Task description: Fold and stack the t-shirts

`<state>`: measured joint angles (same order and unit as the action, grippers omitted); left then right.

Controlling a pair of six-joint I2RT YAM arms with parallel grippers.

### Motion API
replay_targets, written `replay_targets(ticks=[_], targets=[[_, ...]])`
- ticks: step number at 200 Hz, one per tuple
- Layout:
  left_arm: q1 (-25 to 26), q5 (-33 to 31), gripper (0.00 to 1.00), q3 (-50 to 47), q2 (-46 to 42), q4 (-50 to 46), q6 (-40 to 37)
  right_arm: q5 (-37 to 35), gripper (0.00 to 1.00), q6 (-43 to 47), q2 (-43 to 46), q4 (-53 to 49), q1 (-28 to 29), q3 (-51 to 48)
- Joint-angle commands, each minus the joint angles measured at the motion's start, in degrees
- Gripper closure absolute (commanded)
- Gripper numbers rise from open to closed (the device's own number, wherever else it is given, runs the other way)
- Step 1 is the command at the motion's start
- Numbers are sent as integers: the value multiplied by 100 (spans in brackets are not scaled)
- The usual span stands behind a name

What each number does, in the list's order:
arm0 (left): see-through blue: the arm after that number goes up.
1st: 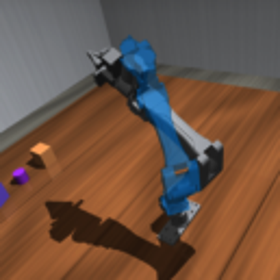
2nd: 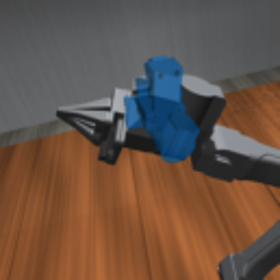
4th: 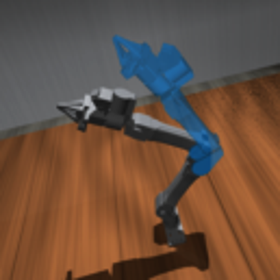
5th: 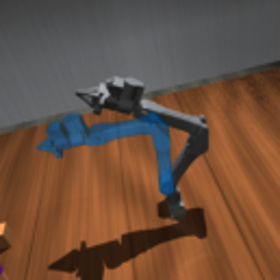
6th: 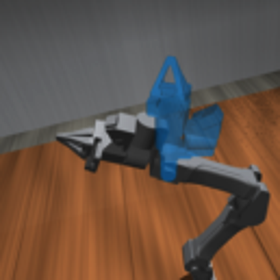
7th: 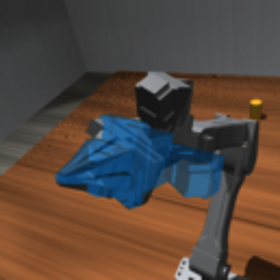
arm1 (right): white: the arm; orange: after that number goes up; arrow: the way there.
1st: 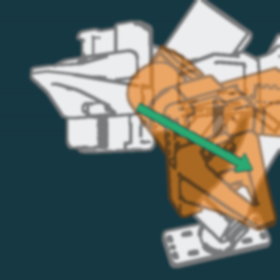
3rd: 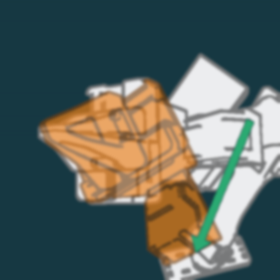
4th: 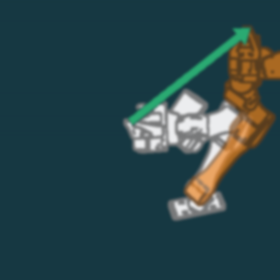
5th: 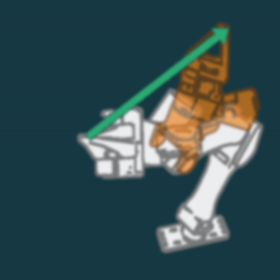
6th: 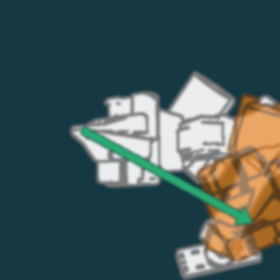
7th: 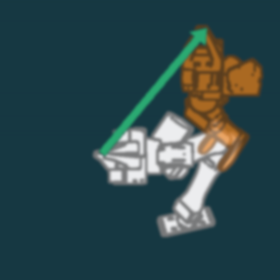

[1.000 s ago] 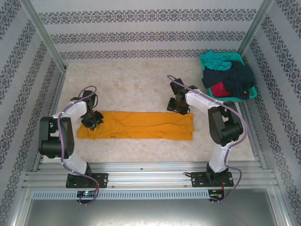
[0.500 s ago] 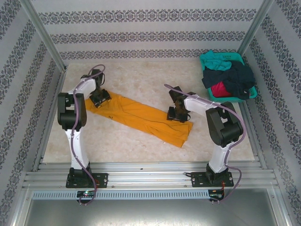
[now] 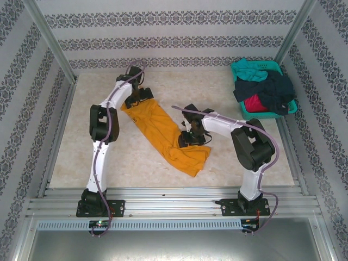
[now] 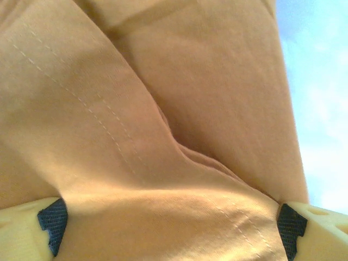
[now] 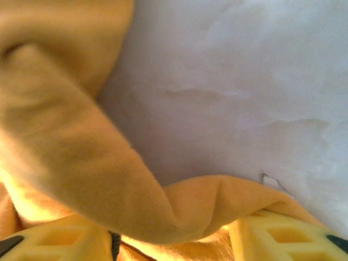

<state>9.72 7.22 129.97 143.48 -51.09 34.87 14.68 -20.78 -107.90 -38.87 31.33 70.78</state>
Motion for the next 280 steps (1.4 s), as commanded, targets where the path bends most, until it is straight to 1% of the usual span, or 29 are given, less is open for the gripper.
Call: replay_targets(ticks=[1, 28, 50, 74, 89, 116, 134, 152, 171, 199, 228, 239, 248, 255, 260, 267, 280], targets=[[15, 19, 0, -189, -499, -92, -52, -34, 39, 451, 407, 262, -30, 290], [12, -373, 0, -998, -1592, 270, -213, 22, 36, 663, 223, 641, -87, 767], [5, -586, 0, -2196, -2634, 755, -253, 241, 36, 748, -132, 839, -149, 1301], [9, -602, 0, -3722, -3938, 1294, -151, 385, 36, 733, -732, 1009, -165, 2008], [8, -594, 0, -4729, -4779, 1610, -14, 321, 36, 709, -1189, 987, -154, 2580], [-13, -360, 0, -6589, -6275, 2444, 279, 307, 37, 478, -2030, 977, -136, 3606], [-29, -323, 0, -7363, -6970, 2568, 397, 317, 39, 399, -2633, 830, -93, 4322], [-37, -279, 0, -7702, -7380, 2381, 316, 269, 40, 285, -3193, 589, -69, 5082], [-39, -265, 0, -7814, -7613, 2182, 188, 281, 42, 182, -3714, 381, -75, 5771], [-40, -245, 0, -7795, -7651, 2067, -37, 409, 48, 33, -4396, 51, -75, 6725], [-46, -122, 0, -7759, -7570, 2141, -127, 678, 56, -117, -4843, -4, -83, 7362], [-40, -77, 0, -7760, -7548, 2211, -187, 814, 63, -212, -4969, -49, -113, 7562], [-48, -47, 0, -7784, -7544, 2306, -257, 890, 72, -281, -5011, -31, -144, 7625], [-39, -24, 0, -7810, -7538, 2398, -301, 928, 82, -348, -5017, 7, -173, 7638], [-37, -11, 0, -7836, -7534, 2462, -335, 932, 91, -392, -5007, 32, -200, 7641], [-35, -2, 0, -7858, -7529, 2546, -377, 921, 99, -429, -4981, 82, -230, 7640], [-36, 73, 0, -7865, -7488, 2716, -466, 811, 100, -498, -4927, 187, -304, 7638]])
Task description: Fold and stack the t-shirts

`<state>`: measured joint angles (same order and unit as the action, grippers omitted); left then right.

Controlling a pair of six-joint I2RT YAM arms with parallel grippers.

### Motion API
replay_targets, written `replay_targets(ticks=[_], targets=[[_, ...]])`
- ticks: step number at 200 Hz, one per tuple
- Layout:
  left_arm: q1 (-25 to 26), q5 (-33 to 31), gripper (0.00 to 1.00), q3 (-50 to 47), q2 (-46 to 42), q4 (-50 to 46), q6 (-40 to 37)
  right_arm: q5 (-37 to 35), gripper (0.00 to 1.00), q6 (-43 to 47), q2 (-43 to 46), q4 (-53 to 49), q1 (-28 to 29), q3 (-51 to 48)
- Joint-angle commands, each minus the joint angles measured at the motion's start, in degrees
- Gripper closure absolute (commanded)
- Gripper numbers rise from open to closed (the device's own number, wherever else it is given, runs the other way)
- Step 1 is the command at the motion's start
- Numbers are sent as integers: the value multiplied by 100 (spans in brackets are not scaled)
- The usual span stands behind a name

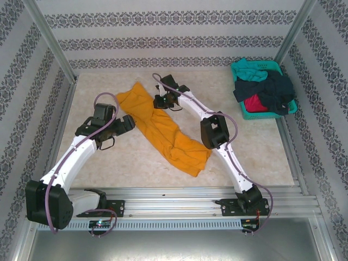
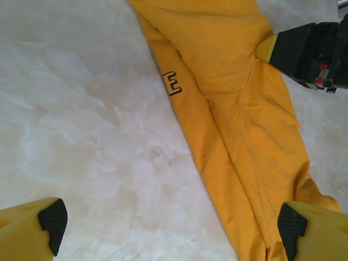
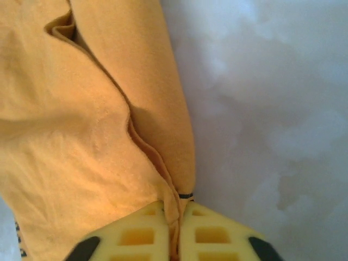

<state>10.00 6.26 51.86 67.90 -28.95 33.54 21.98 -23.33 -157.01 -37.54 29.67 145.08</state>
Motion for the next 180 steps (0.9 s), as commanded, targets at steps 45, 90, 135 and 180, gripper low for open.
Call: replay_targets(ticks=[45, 90, 135, 180], targets=[[86, 406, 0, 95, 450, 866, -670, -417, 100, -746, 148, 442, -652, 240], [331, 516, 0, 220, 716, 1168, -835, -969, 100, -757, 301, 384, -1196, 174], [610, 568, 0, 374, 1049, 1374, -1058, -1196, 95, -917, 579, 439, -1510, -113], [881, 744, 0, 699, 1641, 1530, -1173, -1183, 59, -650, 1160, 339, -1594, -448]])
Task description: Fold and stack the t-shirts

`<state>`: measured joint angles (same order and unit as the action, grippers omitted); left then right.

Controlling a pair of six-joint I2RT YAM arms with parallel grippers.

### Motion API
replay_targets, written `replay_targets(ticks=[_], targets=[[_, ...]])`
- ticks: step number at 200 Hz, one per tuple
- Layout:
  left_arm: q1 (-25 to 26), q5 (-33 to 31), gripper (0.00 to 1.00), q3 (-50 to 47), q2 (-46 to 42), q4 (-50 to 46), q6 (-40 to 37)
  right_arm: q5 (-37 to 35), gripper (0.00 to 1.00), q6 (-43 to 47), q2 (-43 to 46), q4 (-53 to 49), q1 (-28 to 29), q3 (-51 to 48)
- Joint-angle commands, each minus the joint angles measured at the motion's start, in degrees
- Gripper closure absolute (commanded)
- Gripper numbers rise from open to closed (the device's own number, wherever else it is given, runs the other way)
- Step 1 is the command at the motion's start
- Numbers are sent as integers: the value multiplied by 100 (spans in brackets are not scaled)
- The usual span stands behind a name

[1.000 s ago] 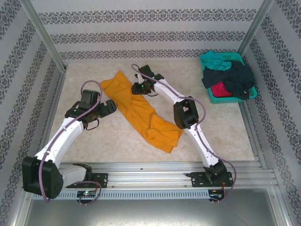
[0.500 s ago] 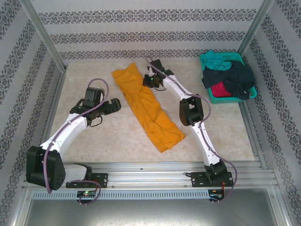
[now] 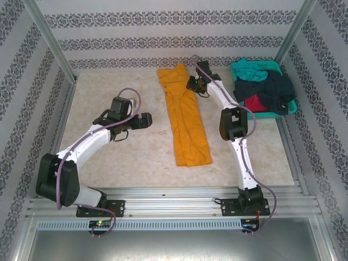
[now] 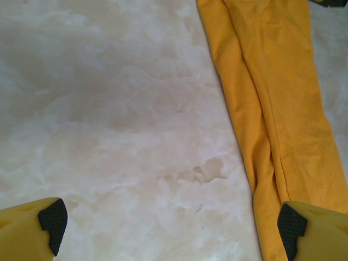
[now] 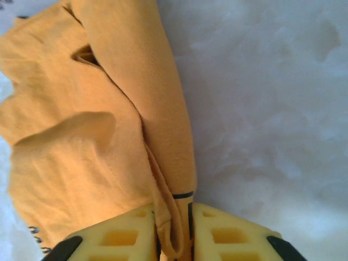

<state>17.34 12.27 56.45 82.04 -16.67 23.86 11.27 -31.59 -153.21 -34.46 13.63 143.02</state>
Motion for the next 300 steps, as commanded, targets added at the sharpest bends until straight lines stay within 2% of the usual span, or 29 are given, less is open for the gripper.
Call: replay_targets(ticks=[1, 11, 30, 44, 68, 91, 106, 125, 140, 159, 189, 209, 226, 255, 273, 300], targets=[[151, 152, 0, 242, 230, 307, -197, -105, 58, 218, 808, 29, 5, -254], [155, 143, 0, 242, 276, 423, -95, -98, 46, 489, 1092, 17, 13, -603], [159, 197, 0, 237, 324, 627, 80, -144, 33, 962, 1944, 234, 17, -1806], [258, 301, 0, 384, 459, 584, 67, -188, 31, 1009, 2734, 773, -6, -3157], [729, 492, 0, 840, 944, 347, -505, -117, 30, 683, 3998, 1613, -112, -5271], [1337, 717, 0, 1334, 1594, 399, -1428, -214, 27, 510, 4991, 1918, -150, -6737], [1784, 1047, 4, 1636, 2044, 462, -2426, -339, 15, 445, 5518, 1945, -192, -7429], [2209, 1303, 6, 1940, 2595, 392, -3611, -466, 8, 426, 6113, 1922, -284, -8106], [2415, 1333, 7, 2090, 2958, 282, -4211, -624, 2, 432, 6535, 1896, -362, -8498], [2558, 1270, 7, 2185, 3311, 120, -4734, -790, 2, 469, 7027, 1769, -478, -8793], [2590, 1009, 6, 2080, 3515, -81, -5061, -617, 2, 597, 7656, 1425, -659, -8968], [2526, 975, 6, 1513, 3241, 100, -5112, -809, 2, 499, 8289, 1841, -681, -9425], [2438, 962, 6, 1044, 2910, 117, -5130, -808, 2, 379, 8490, 1914, -821, -9578], [2310, 948, 5, 310, 2320, 128, -5099, -371, 2, 1134, 8464, 1806, -732, -9468], [2213, 1015, 4, -88, 1960, 478, -4767, -100, 2, 1518, 8465, 1837, -581, -9393], [2190, 864, 1, -69, 1634, 507, -4357, 255, 2, 2161, 8404, 1665, -223, -9182]])
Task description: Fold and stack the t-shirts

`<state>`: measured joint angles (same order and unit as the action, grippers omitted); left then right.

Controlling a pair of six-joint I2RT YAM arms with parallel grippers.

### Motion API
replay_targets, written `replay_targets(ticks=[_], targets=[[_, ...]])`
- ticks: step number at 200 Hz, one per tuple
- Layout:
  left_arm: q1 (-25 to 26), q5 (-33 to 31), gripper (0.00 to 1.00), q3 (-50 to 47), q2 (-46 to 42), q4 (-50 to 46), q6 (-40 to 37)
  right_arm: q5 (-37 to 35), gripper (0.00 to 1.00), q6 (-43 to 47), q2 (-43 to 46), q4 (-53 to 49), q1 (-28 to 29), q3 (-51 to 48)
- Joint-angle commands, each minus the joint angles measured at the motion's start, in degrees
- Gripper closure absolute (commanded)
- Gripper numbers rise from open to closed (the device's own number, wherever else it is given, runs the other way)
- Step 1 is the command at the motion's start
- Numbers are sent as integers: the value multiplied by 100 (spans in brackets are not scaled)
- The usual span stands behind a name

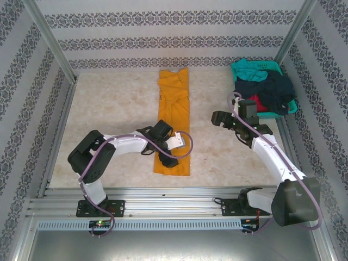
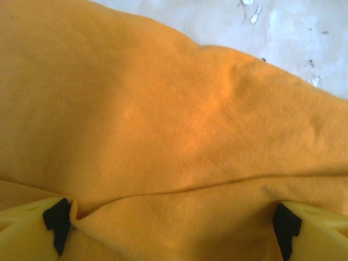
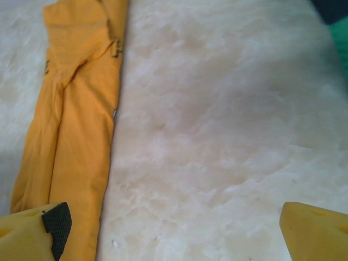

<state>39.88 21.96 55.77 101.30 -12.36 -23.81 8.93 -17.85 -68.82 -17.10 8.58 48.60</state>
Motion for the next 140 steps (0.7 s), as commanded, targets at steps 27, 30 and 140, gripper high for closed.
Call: replay_targets(ticks=[27, 30, 140], targets=[[-271, -270, 0, -202, -892, 764, 1333, 816, 2, 1587, -84, -379, 773, 462], [-316, -284, 0, -253, -965, 860, 1455, 838, 2, 1681, -94, -445, 853, 498], [-3457, 1203, 0, -1717, -2850, 1720, 3545, -198, 10, 4362, -2112, -2084, 4468, 1716]])
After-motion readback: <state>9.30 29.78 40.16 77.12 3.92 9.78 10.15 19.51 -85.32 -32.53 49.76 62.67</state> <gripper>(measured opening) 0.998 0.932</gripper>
